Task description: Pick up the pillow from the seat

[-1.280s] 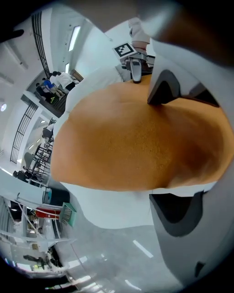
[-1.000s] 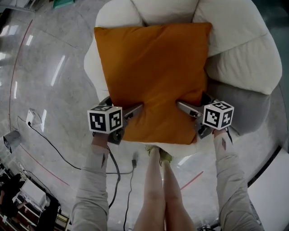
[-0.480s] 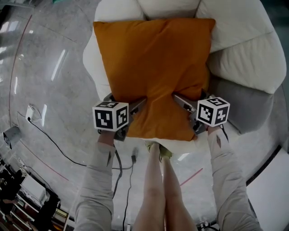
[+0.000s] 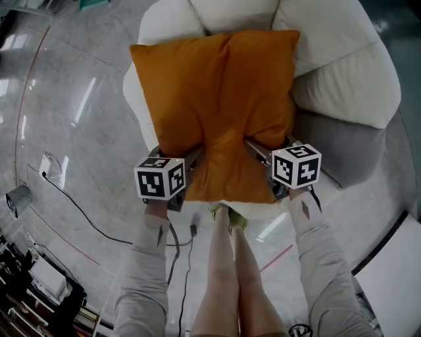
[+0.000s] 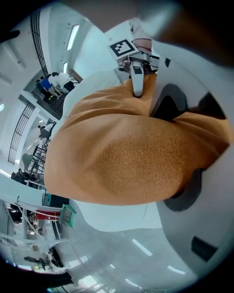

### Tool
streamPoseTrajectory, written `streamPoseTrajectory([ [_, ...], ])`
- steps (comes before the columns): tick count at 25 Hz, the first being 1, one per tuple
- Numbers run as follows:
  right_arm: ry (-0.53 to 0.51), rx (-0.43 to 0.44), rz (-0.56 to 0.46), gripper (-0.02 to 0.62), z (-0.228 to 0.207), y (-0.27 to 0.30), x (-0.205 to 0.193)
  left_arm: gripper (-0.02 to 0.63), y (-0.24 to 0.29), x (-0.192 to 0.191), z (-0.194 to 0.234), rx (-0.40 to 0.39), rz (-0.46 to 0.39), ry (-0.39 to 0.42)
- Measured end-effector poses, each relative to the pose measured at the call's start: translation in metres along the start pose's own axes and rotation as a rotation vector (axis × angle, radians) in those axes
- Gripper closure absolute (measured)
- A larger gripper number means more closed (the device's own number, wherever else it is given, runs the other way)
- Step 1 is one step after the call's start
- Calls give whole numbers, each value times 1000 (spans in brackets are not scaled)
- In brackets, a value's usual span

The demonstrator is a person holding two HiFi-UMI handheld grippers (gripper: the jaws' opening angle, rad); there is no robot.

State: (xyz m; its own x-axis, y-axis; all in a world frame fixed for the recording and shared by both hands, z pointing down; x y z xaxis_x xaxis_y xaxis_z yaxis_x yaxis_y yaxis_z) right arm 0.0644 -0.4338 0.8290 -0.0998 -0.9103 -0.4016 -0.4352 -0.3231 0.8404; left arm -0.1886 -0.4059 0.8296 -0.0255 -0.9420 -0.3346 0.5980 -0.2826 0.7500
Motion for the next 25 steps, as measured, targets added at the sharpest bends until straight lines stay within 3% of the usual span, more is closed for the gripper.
streamPoseTrajectory([
  [8,-64,-11,9,273,28,-41,2,270,-41,-19,-24,-7,-45,-53],
  [25,-88,-37,-65,273,81,-167,-2,270,-140,-29,-104,-31,-94,4],
])
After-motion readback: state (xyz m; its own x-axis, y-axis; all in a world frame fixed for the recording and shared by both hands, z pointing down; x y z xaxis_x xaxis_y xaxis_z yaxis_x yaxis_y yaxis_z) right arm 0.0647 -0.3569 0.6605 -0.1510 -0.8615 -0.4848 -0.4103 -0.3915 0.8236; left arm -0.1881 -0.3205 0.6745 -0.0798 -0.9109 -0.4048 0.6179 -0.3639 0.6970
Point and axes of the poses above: the fingertips, and each gripper's own axes: y forward along the fingers, z to its left, x out of its top, the point moved 7 cm from there along -y, backward along the fingers, and after that the axes turned 9 degrees about -x, right-handed, at the moved point
